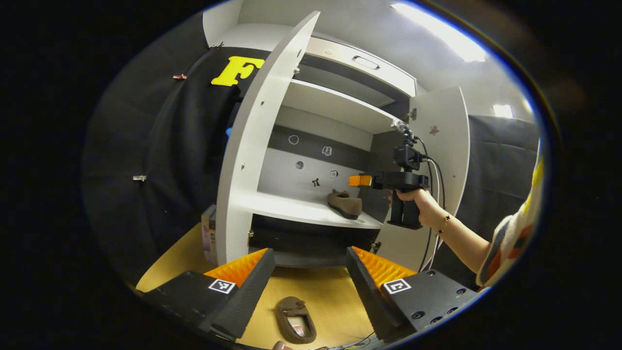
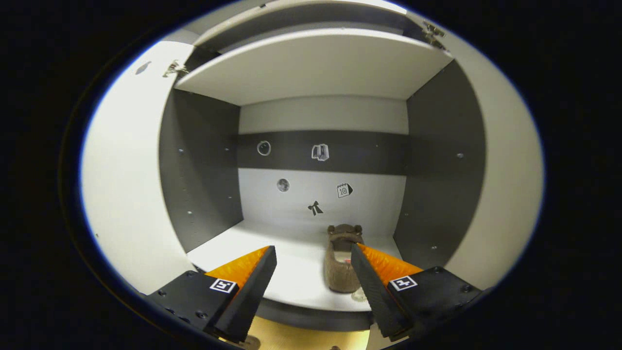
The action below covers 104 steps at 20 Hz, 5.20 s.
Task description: Grab one shoe with the right hand and put it into the shoe cabinet, grab the other shoe with the left hand and put it into the shoe cabinet; then close the right door with the right hand and the left door with the left hand.
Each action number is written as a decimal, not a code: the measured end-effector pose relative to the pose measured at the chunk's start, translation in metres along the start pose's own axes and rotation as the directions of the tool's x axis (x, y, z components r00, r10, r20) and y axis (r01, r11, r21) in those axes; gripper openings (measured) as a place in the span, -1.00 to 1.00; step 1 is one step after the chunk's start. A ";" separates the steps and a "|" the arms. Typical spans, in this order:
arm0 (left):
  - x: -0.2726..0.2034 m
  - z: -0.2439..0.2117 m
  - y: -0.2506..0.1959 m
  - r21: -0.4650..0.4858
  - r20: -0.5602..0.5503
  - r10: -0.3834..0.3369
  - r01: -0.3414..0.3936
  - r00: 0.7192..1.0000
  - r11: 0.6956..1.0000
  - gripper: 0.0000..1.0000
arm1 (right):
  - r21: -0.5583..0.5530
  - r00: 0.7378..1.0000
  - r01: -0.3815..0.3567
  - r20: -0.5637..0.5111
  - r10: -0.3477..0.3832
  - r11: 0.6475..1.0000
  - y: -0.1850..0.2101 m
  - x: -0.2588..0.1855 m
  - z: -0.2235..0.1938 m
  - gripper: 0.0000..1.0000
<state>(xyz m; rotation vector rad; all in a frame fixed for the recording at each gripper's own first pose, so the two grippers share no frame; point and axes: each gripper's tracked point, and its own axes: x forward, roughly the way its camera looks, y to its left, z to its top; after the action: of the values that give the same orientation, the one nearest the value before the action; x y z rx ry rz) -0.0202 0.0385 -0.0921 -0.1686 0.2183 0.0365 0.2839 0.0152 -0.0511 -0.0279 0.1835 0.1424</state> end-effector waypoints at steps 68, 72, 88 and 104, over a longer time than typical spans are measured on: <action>0.098 0.007 0.037 0.276 -0.167 0.297 -0.245 0.940 0.929 -0.90 | 0.077 0.986 -0.157 0.066 0.152 0.985 0.060 -0.248 -0.068 0.96; 0.179 0.047 0.028 0.310 -0.123 0.267 -0.218 0.956 0.925 -0.91 | 0.114 0.983 -0.180 0.061 0.174 0.977 0.064 -0.246 -0.064 0.96; 0.445 0.075 0.103 0.282 -0.156 0.357 -0.305 0.921 0.910 -0.91 | 0.098 0.983 -0.184 0.007 0.184 0.978 0.022 -0.211 -0.068 0.97; 0.452 0.064 0.111 0.333 -0.184 0.344 -0.271 0.921 0.903 0.96 | 0.135 0.984 -0.176 0.006 0.177 0.975 0.016 -0.197 -0.065 0.97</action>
<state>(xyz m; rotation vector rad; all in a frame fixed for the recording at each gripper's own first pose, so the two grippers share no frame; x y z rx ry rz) 0.4282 0.1664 -0.1471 0.1720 0.4882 0.3006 0.0785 0.0009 -0.0794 0.1229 0.2010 0.3067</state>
